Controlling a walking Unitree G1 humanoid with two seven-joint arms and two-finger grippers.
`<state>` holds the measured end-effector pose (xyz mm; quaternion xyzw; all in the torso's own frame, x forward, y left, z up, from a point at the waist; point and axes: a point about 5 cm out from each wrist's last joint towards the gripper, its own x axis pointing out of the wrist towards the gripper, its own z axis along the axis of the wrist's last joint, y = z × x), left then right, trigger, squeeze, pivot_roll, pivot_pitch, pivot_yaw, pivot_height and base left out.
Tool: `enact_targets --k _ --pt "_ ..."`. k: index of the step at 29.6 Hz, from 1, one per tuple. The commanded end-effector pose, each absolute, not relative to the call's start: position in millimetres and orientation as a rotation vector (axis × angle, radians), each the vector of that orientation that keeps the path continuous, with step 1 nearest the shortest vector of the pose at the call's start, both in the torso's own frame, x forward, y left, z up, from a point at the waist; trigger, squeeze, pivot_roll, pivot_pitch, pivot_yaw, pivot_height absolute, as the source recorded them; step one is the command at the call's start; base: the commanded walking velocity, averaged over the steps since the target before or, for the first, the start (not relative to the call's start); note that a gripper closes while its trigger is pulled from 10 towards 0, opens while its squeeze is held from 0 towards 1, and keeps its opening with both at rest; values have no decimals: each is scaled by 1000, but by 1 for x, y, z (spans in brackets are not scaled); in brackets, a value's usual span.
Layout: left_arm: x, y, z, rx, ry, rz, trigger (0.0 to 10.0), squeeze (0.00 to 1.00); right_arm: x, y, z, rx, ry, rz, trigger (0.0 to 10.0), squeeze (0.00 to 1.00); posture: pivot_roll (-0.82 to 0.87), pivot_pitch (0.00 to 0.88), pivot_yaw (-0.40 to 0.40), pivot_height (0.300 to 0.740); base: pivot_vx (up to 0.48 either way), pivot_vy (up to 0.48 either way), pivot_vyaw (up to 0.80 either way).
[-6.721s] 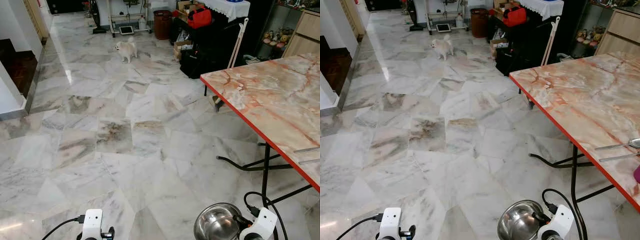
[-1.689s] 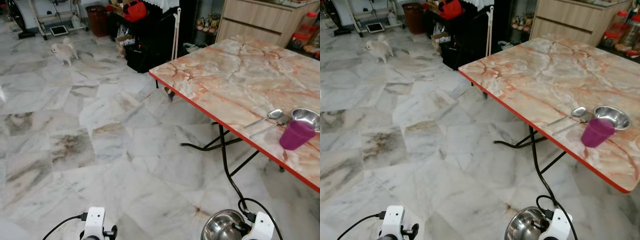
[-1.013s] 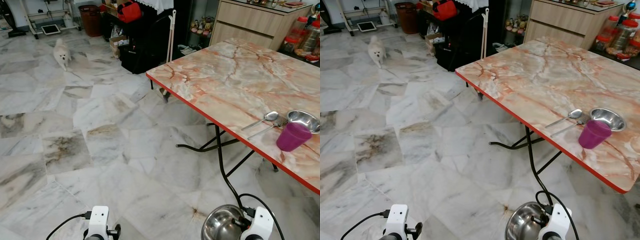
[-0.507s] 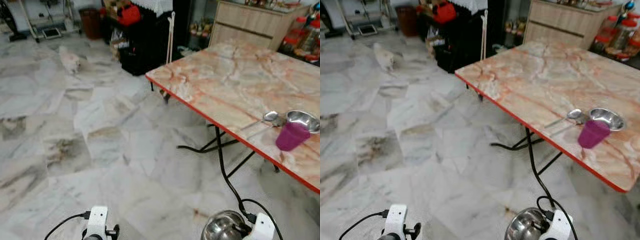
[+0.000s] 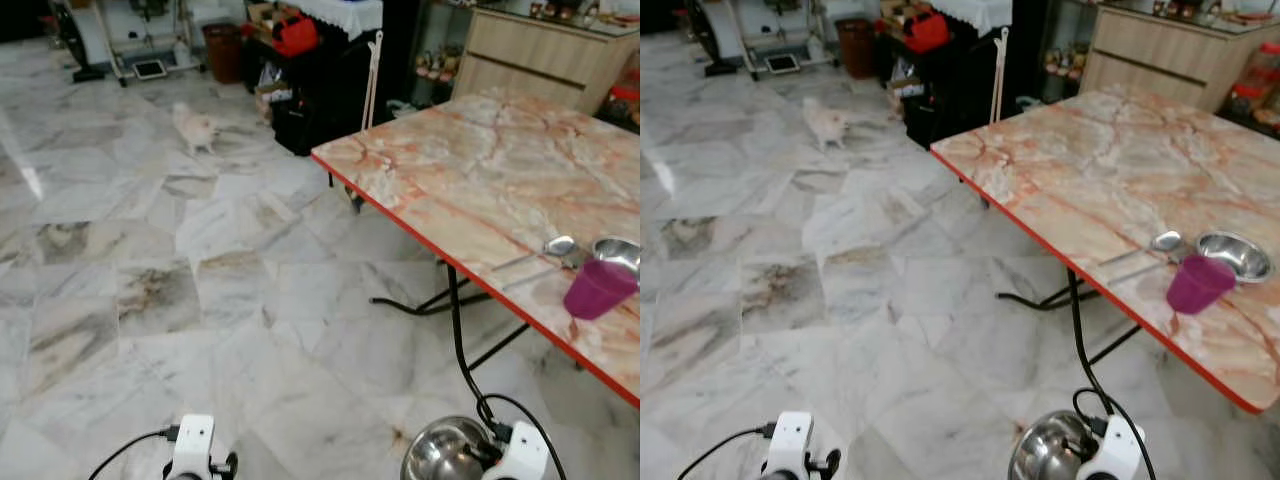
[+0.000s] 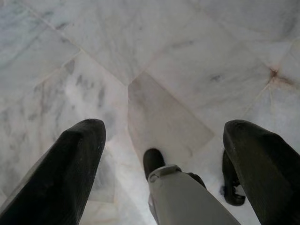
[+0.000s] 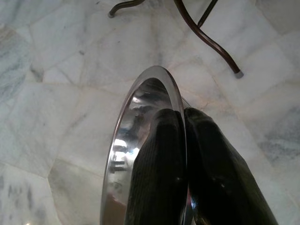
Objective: Setting the table
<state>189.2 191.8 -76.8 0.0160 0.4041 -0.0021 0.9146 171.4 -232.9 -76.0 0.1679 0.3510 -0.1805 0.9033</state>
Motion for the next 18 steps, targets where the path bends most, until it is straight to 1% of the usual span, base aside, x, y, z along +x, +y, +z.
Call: enact_targets --k 1,4,6,18 --pt "188 194 -77 36 832 -4 10000 0 172 -234 -75 348 720 -378 10000 0 -60 0 -13 740 0 -289 0" --pt "188 193 -77 33 830 -3 10000 0 172 -234 -76 347 725 -378 10000 0 -61 0 -14 740 0 -275 0" --pt "188 194 -77 19 827 12 10000 0 172 -234 -76 340 733 -373 10000 0 -62 0 -16 740 0 0 -513" --pt "189 193 -76 -2 815 20 10000 0 173 -234 -75 332 734 -362 10000 0 -59 0 -24 740 0 0 -763"
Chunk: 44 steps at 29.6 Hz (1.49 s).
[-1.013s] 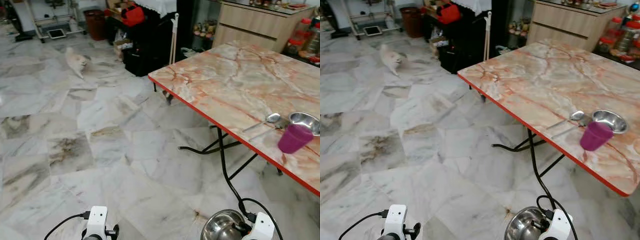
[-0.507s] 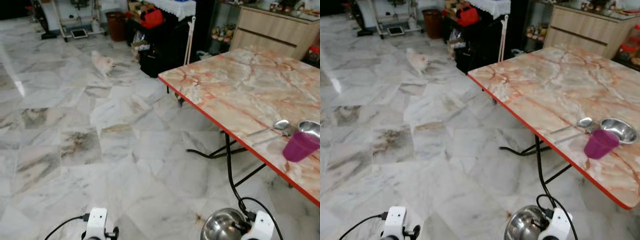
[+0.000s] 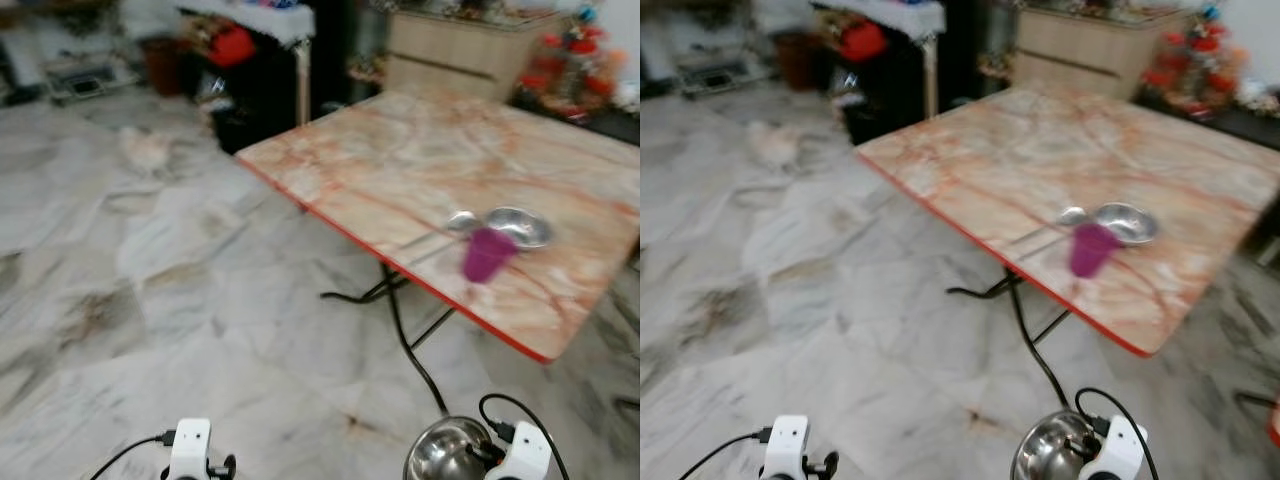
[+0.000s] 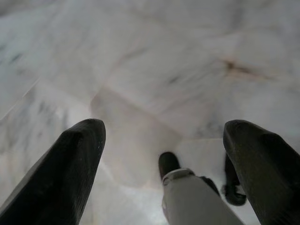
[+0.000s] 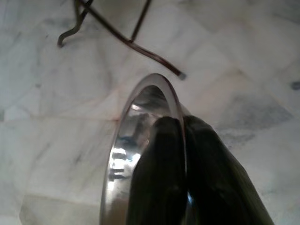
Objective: Setting the table
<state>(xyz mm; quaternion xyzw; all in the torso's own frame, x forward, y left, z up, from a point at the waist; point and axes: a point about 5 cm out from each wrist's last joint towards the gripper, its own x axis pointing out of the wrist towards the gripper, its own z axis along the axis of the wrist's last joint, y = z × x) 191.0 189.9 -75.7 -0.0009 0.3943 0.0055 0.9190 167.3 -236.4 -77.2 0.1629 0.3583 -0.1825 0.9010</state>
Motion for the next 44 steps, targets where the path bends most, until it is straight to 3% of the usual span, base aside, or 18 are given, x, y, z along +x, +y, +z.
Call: enact_targets --k 1,31,44 --pt "188 193 -77 -2 816 20 10000 0 173 -234 -75 331 735 -361 10000 0 -60 0 -24 740 0 0 -756" --pt "185 191 -79 -3 828 8 10000 0 172 -236 -75 329 736 -364 10000 0 -65 0 -25 740 0 0 -745" --pt "185 192 -79 32 842 -6 10000 0 172 -233 -75 350 715 -374 10000 0 -71 0 -11 740 0 -141 -34"
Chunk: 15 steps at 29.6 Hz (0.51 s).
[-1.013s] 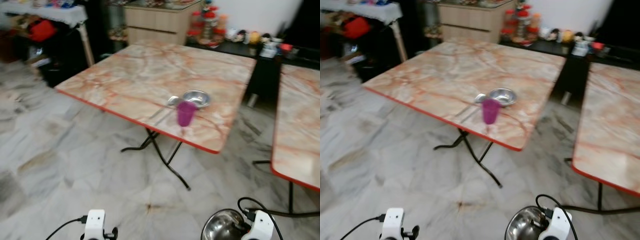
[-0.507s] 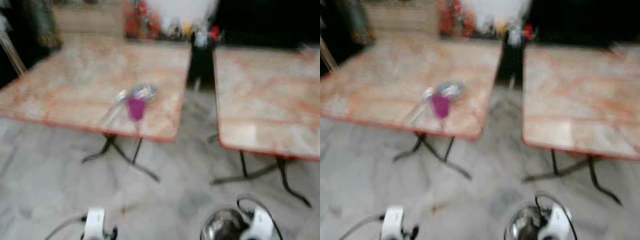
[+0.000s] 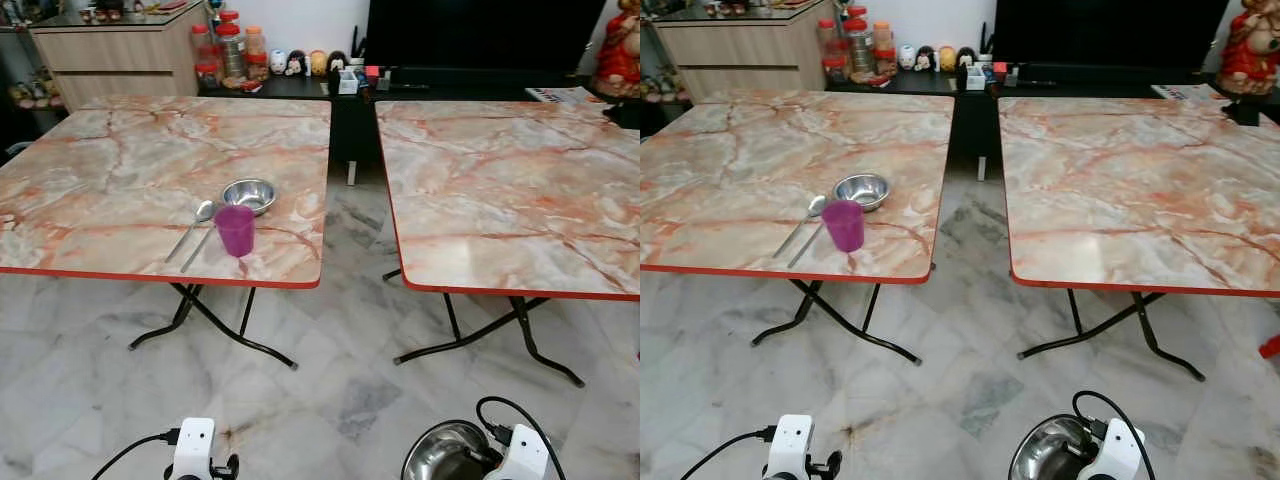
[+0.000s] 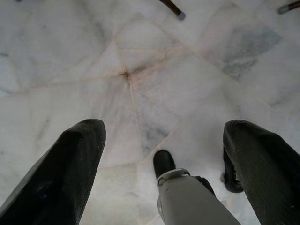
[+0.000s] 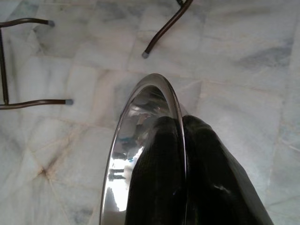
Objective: Setting the table
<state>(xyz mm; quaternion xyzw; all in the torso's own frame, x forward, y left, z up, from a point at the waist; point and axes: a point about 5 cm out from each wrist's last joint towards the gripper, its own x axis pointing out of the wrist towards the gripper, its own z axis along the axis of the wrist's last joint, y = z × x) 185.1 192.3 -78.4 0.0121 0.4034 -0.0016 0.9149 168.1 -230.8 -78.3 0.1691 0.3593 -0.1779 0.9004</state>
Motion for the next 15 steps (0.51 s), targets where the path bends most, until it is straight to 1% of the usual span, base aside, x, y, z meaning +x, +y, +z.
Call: enact_targets --k 1,5,7,10,12,15 --pt "185 192 -79 32 841 -6 10000 0 172 -233 -75 352 715 -375 10000 0 -71 0 -11 740 0 -304 0" --pt "184 193 -79 37 843 -9 10000 0 171 -232 -76 329 724 -360 10000 0 -72 0 -7 740 0 -306 0" --pt "184 193 -79 38 845 -9 10000 0 171 -232 -76 324 719 -360 10000 0 -72 0 -7 740 0 -304 425" --pt "183 193 -80 38 847 -9 10000 0 171 -232 -76 325 715 -362 10000 0 -73 0 -4 740 0 -305 783" --pt "183 194 -80 37 847 -10 10000 0 170 -232 -77 354 717 -382 10000 0 -73 0 -4 740 0 -285 0" --pt "183 193 -80 37 847 -10 10000 0 170 -233 -76 346 715 -379 10000 0 -73 0 -8 740 0 -287 0"
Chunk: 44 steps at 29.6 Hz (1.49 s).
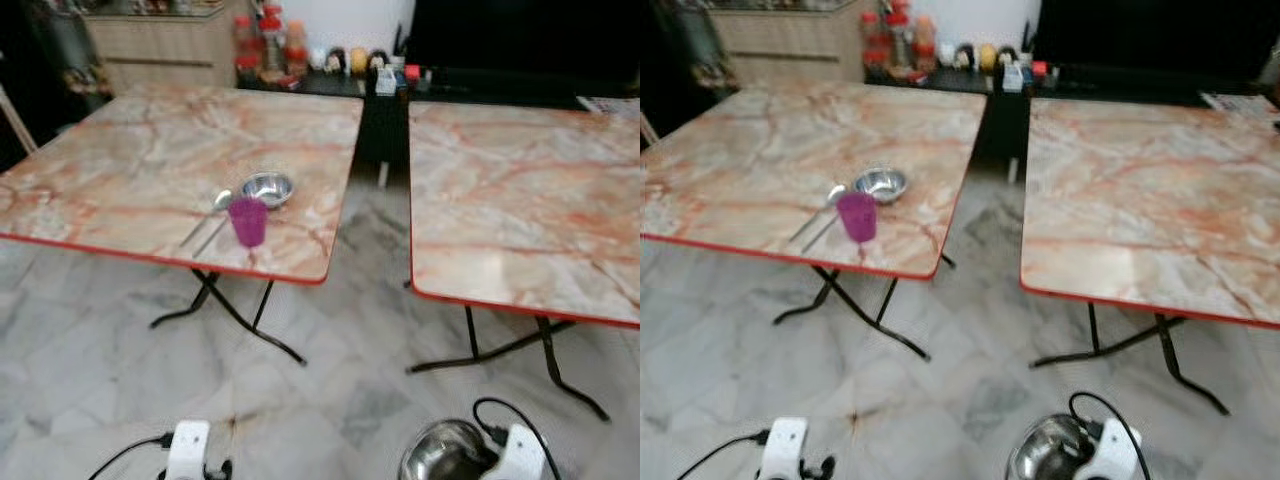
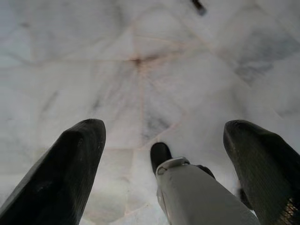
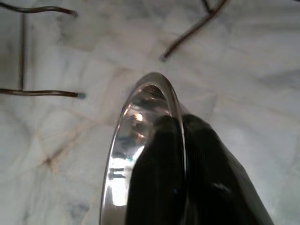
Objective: Setting the table
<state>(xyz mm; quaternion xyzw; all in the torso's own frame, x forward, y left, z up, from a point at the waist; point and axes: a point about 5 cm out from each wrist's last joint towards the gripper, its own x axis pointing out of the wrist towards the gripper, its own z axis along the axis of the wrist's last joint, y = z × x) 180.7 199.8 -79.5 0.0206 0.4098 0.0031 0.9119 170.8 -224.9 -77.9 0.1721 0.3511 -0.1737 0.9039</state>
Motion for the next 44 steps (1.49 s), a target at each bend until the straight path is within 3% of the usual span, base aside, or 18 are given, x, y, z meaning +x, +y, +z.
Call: enact_targets --k 1,44 --pt "183 193 -80 36 846 -10 10000 0 170 -233 -76 343 716 -376 10000 0 -73 0 -8 740 0 -289 0" --pt "179 200 -80 40 850 -8 10000 0 164 -230 -80 355 726 -397 10000 0 -66 0 9 740 0 -259 -51"
